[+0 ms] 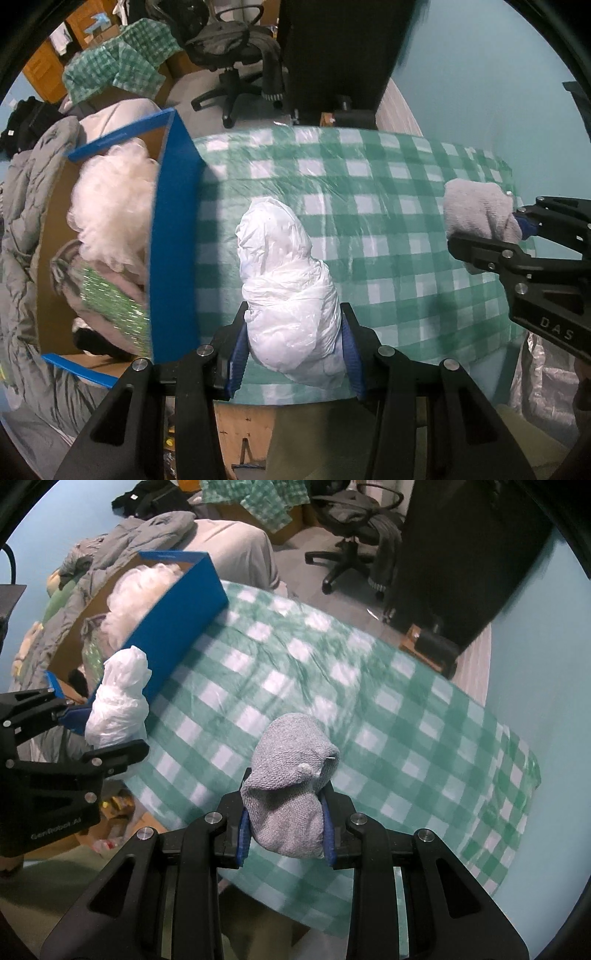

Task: Organize soft objects
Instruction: 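Lift the grey sock and white cloth and carry both over the box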

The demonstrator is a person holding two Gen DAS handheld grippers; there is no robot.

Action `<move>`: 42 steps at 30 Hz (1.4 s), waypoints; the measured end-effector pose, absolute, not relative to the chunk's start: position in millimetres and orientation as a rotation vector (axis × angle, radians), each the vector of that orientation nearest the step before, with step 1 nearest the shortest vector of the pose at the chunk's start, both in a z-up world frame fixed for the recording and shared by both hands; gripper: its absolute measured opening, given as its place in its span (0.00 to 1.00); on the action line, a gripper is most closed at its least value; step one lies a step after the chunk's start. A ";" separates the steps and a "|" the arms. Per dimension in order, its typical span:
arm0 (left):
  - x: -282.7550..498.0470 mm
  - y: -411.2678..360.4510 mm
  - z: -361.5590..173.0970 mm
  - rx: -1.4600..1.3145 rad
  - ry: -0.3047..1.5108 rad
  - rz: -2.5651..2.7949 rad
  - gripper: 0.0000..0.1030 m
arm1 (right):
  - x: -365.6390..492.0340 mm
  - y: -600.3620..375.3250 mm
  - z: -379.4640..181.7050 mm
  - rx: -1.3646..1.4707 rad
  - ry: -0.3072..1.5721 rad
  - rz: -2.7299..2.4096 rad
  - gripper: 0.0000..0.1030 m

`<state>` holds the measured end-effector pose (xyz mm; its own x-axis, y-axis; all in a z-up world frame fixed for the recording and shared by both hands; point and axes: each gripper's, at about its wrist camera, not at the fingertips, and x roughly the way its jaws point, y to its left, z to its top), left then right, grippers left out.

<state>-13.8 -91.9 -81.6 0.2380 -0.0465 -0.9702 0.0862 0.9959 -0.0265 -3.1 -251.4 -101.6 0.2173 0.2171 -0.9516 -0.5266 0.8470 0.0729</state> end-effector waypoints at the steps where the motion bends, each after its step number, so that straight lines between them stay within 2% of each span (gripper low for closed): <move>1: -13.2 -88.4 -78.9 0.038 1.322 -0.089 0.44 | -2.0 -245.7 -98.9 -0.294 1.247 0.530 0.28; 18: -5.0 11.4 -57.5 -0.002 1.289 -0.011 0.44 | 20.6 -137.2 -68.6 -0.301 1.181 0.642 0.28; 32: 10.6 108.0 -52.6 -0.024 1.265 0.074 0.44 | 30.9 -55.1 -71.6 -0.296 1.186 0.732 0.28; 42: 39.1 154.7 -68.1 -0.039 1.279 0.067 0.44 | 33.2 -14.2 -85.6 -0.269 1.238 0.776 0.28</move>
<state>39.1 154.7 -68.1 0.2866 0.0285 -0.9576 -0.0716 0.9974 0.0082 33.2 -14.2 -85.6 0.1154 0.3821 -0.9169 -0.6585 0.7205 0.2173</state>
